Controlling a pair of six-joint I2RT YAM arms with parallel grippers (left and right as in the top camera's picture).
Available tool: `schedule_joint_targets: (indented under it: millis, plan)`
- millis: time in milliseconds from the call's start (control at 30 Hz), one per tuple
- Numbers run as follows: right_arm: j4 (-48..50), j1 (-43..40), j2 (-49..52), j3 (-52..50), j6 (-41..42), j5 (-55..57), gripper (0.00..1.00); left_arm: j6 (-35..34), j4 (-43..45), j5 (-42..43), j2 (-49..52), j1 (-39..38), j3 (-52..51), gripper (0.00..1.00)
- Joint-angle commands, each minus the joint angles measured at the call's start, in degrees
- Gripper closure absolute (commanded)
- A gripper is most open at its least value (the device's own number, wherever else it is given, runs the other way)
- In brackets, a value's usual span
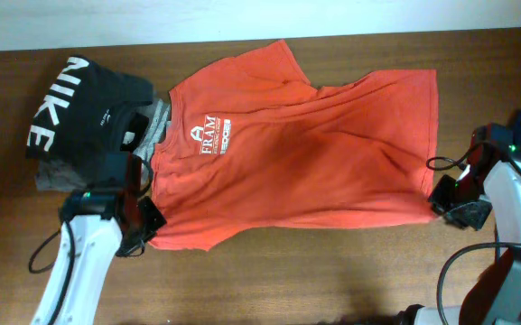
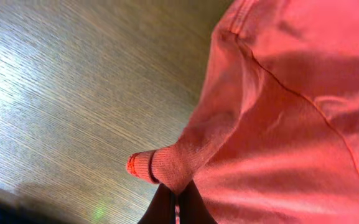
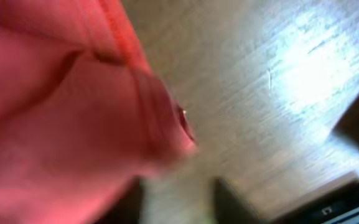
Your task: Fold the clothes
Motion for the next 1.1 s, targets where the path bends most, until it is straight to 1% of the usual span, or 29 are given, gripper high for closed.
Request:
schedule_joint_targets:
  millis: [0, 33, 100, 200, 300, 367, 433, 567, 600, 667, 733, 767, 833, 933, 1033, 1067]
  plan:
    - [-0.15, 0.13, 1.99, -2.05, 0.92, 2.03, 0.38, 0.04, -0.44, -0.61, -1.81, 0.24, 0.76, 1.00]
    - [-0.15, 0.13, 2.38, -2.43, 0.96, 1.97, 0.33, 0.04, -0.57, -0.63, -1.79, 0.24, 0.76, 1.00]
    - [-0.15, 0.13, 2.99, -3.17, 1.57, 1.79, 0.31, 0.04, -0.63, -0.63, -1.68, 0.24, 0.76, 1.00]
    - [-0.15, 0.13, 3.45, -4.48, 2.47, 1.60, 0.34, 0.04, -0.61, -0.63, -1.68, 0.24, 0.76, 1.00]
    - [0.00, 0.15, 3.48, -6.56, 2.91, 0.48, 0.41, 0.04, -0.61, -0.63, -1.68, 0.24, 0.76, 1.00]
    - [1.38, 0.15, 3.48, -8.24, 2.86, -1.81, 0.42, 0.04, -0.59, -0.63, -1.68, 0.24, 0.76, 1.00]
    - [5.20, 0.15, 3.48, -10.82, 2.80, -5.38, 0.42, 0.04, -0.55, -0.63, -1.68, 0.24, 0.76, 1.00]
    - [17.73, 0.15, 3.48, -17.68, 2.80, -12.09, 0.43, 0.07, -0.35, -0.66, -1.68, 0.24, 0.76, 1.00]
    - [19.08, 0.15, 3.48, -18.25, 2.80, -12.39, 0.48, 0.04, -0.35, -0.66, -1.68, 0.24, 0.76, 1.00]
    - [21.49, 0.15, 3.48, -18.60, 1.75, -12.63, 0.73, 0.04, -0.20, -0.63, -1.68, 0.24, 0.76, 1.00]
    - [19.54, 0.15, 3.23, -16.59, -0.57, -13.33, 0.87, 0.07, -0.22, -0.63, -1.68, 0.24, 0.76, 1.00]
    - [16.70, 0.15, 2.84, -14.12, -2.54, -13.64, 0.92, 0.07, -0.22, -0.63, -1.68, 0.24, 0.76, 1.00]
    - [12.04, 0.15, 2.43, -10.36, -4.46, -14.29, 0.96, 0.07, -0.20, -0.63, -1.68, 0.24, 0.76, 1.00]
    - [2.27, 0.31, 2.14, -1.22, -8.41, -15.61, 0.96, 0.07, 0.04, -0.66, -1.68, 0.24, 0.76, 1.00]
    - [-1.99, 0.28, 2.14, 3.91, -8.35, -15.63, 0.96, 0.07, 0.35, -0.63, -1.68, 0.24, 0.76, 1.00]
    - [-2.03, 0.28, 2.14, 4.26, -8.35, -15.63, 0.96, 0.07, 0.33, -0.63, -1.68, 0.24, 0.76, 1.00]
